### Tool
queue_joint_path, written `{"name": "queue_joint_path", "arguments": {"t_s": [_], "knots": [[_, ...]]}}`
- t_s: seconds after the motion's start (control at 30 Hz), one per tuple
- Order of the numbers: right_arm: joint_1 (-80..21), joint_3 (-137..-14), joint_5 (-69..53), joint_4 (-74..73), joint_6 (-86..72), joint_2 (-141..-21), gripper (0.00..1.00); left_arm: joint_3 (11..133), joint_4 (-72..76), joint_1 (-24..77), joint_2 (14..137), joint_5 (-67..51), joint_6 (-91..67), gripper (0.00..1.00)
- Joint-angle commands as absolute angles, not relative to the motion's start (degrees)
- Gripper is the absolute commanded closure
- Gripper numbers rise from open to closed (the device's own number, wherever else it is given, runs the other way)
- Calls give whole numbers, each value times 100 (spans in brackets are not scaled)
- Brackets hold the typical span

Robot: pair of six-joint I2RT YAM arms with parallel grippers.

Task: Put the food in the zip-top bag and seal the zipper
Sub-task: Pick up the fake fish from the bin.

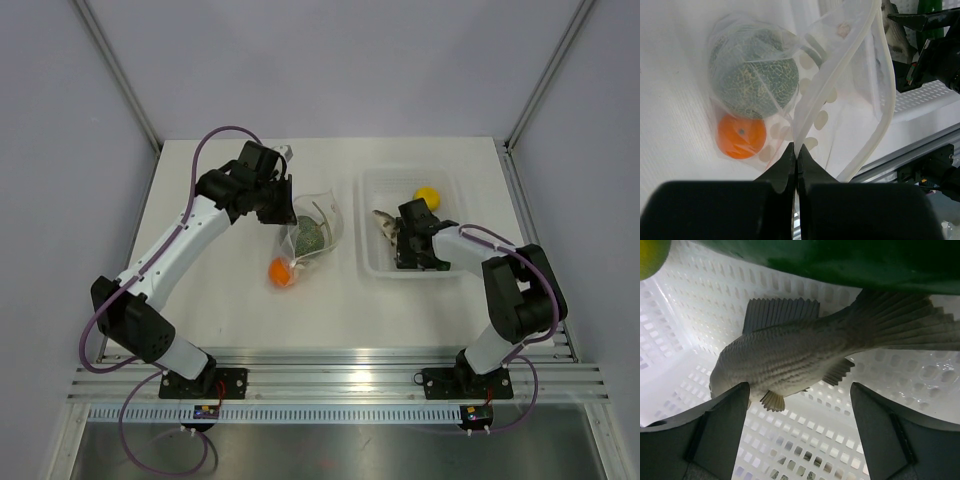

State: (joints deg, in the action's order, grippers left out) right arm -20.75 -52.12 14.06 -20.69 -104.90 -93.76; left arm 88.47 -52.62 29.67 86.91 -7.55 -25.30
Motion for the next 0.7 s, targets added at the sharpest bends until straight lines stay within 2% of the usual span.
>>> {"name": "queue_joint_path", "arguments": {"t_s": [0.0,0.17,0.4,0.5,0.53,0.6,0.67], "knots": [[-1978,-5168,1731,-1881,-10670,-9158,11,8798,-5124,2944,8437,-835,-2426,100],[-1863,-4817,1696,-1196,-10881,-9106,11,8824,-5124,2944,8455,-844,-2417,100],[-1732,-4887,1644,-1161,-10977,-9272,12,8851,-5159,2944,8490,-835,-2391,100],[-1731,-4887,1635,-1203,-11092,-9334,24,8859,-5168,2944,8499,-835,-2391,100],[-1723,-4904,1643,-1256,-11109,-9334,36,8851,-5168,2944,8508,-861,-2391,100],[-1723,-4965,1705,-1405,-11074,-9290,45,8859,-5177,2944,8525,-861,-2391,100],[-1723,-4983,1801,-1415,-10978,-9238,59,8851,-5159,2944,8508,-861,-2391,100]]}}
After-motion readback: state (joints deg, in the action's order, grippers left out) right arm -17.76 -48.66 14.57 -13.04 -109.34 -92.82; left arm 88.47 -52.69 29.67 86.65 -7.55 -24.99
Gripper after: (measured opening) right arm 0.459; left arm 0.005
